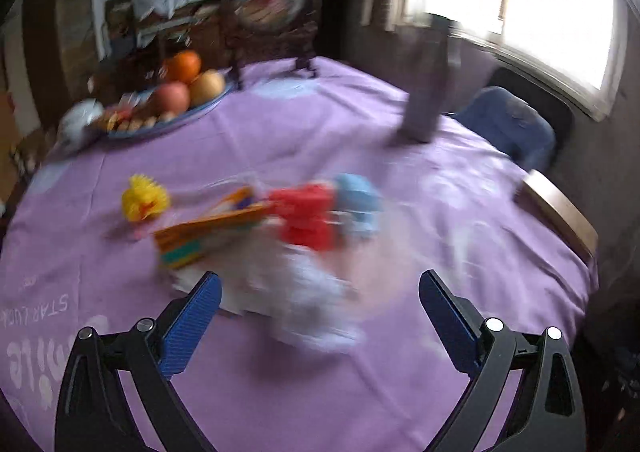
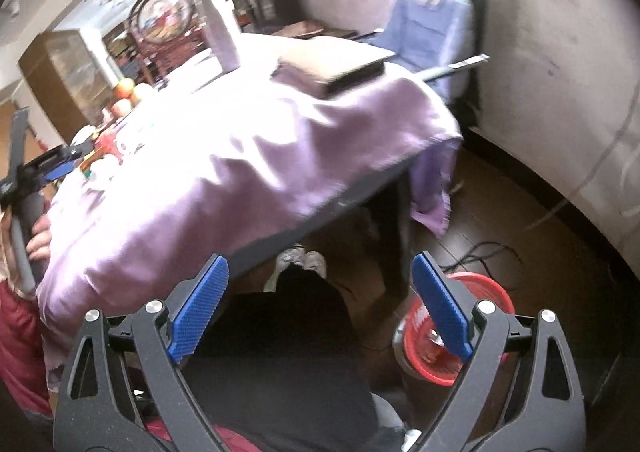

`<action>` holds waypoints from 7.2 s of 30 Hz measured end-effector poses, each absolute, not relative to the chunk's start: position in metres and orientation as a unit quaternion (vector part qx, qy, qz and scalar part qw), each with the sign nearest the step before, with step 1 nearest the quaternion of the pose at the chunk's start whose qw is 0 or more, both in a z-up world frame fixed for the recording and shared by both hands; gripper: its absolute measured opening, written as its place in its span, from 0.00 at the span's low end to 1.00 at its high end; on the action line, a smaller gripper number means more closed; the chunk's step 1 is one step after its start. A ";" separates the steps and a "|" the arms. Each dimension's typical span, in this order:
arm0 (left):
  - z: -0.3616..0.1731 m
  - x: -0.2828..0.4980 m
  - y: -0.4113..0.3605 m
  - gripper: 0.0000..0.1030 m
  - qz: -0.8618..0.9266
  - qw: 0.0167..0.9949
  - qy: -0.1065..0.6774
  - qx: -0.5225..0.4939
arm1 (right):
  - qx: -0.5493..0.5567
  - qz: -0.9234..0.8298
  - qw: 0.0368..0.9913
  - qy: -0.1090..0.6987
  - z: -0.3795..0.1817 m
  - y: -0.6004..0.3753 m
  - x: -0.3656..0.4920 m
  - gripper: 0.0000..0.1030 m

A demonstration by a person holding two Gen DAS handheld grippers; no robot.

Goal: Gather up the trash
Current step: 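Return the left tool to the table and grasp the clear plastic bag, then grasp the blue face mask with the right tool while the left tool holds the plastic bag, then carry the plastic bag and face mask over the red wastebasket, then open both tools to drop the plastic bag and mask into the wastebasket, then move both open tools back over the table toward the remaining items, then grasp the red mesh net with the right tool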

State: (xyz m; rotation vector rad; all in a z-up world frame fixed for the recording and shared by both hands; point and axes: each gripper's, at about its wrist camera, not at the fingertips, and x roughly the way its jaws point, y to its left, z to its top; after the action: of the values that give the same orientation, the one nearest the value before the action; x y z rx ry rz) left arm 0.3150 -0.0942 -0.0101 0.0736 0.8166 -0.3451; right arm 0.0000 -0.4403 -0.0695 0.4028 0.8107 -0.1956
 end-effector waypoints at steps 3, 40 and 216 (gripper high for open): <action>-0.018 0.334 -0.075 0.94 -0.184 0.890 0.418 0.008 | 0.177 -0.076 0.899 0.394 -0.063 -0.420 0.019 0.87; -0.024 0.325 0.001 0.27 -0.205 0.886 0.416 -0.004 | 0.110 0.070 0.913 0.387 -0.021 -0.249 0.288 0.72; -0.031 0.400 0.034 0.94 -0.116 0.893 0.429 -0.071 | 0.035 0.128 0.901 0.413 -0.038 -0.179 0.311 0.85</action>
State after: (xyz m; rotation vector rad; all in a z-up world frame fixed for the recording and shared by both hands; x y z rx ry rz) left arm 0.3997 0.0341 -0.0310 -0.1483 0.8900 -0.2414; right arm 0.3114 -0.1792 -0.0380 0.0732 0.8535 0.2655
